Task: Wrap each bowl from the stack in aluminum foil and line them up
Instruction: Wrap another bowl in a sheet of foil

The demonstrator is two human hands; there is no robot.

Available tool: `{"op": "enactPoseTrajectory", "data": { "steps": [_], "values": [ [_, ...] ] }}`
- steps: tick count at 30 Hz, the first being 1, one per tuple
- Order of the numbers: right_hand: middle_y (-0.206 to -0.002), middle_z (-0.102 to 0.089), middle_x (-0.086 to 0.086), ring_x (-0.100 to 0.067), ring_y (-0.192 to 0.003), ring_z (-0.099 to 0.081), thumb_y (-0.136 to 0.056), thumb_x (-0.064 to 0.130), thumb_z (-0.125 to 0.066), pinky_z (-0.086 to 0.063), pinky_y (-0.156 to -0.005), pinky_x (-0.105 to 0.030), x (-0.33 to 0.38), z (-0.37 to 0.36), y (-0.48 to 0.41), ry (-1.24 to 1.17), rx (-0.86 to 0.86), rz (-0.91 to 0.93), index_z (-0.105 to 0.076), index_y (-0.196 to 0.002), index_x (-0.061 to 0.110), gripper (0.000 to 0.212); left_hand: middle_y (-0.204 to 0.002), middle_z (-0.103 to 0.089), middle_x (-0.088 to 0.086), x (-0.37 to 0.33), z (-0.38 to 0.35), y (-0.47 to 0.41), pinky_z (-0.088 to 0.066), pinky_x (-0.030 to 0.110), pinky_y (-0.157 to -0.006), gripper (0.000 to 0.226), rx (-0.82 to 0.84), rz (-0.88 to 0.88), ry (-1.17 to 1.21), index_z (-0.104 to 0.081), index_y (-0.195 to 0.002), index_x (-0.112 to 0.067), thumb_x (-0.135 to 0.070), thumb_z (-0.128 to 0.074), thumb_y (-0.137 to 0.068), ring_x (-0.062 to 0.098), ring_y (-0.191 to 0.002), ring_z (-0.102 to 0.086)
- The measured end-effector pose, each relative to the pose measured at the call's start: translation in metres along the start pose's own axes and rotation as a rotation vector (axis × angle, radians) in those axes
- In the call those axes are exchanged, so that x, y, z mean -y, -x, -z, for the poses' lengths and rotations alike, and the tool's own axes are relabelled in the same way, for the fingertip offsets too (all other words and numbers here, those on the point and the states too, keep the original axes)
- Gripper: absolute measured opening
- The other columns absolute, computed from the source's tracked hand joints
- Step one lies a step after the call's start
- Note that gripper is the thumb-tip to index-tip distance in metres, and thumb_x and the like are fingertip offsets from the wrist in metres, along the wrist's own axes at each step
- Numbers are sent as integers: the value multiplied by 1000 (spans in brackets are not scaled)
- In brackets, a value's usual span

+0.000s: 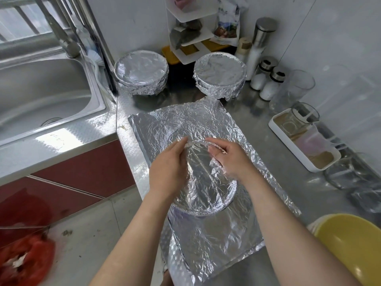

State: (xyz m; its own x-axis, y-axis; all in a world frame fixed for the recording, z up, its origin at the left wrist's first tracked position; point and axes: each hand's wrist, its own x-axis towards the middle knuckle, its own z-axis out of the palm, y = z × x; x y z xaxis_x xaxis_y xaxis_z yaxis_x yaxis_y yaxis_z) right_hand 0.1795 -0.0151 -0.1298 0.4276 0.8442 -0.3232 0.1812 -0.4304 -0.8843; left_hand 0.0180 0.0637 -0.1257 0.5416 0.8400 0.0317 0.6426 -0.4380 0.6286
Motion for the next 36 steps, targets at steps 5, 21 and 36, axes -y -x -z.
{"op": "enactPoseTrajectory", "data": {
  "steps": [5, 21, 36],
  "values": [
    [-132, -47, 12, 0, -106, -51, -101, 26, -49, -44, -65, -4, 3, 7, 13, -213, -103, -55, -44, -143, 20, 43, -51, -54, -10, 11, 0, -3, -34, 27, -42, 30, 24, 413, 697, -64, -128, -21, -19, -51, -101, 14, -43, -39],
    [-121, -62, 20, -4, -116, -55, -100, 40, -48, -38, -110, -38, -6, -18, 54, -579, -493, -209, -63, -125, 29, 32, -89, -63, 21, -5, -11, 38, -51, 44, -65, 30, -202, 534, 867, -60, -129, -24, -21, -44, -103, 43, -70, -53],
    [-148, -42, 10, -19, -136, -39, -88, 68, -47, -31, -114, -52, -16, -33, 84, -662, -440, -424, -45, -139, 41, 58, -144, -50, -6, -8, 0, 26, -35, 59, -109, 39, 22, 515, 732, -47, -141, -33, -36, -40, -103, 40, -132, -44]
  ]
}}
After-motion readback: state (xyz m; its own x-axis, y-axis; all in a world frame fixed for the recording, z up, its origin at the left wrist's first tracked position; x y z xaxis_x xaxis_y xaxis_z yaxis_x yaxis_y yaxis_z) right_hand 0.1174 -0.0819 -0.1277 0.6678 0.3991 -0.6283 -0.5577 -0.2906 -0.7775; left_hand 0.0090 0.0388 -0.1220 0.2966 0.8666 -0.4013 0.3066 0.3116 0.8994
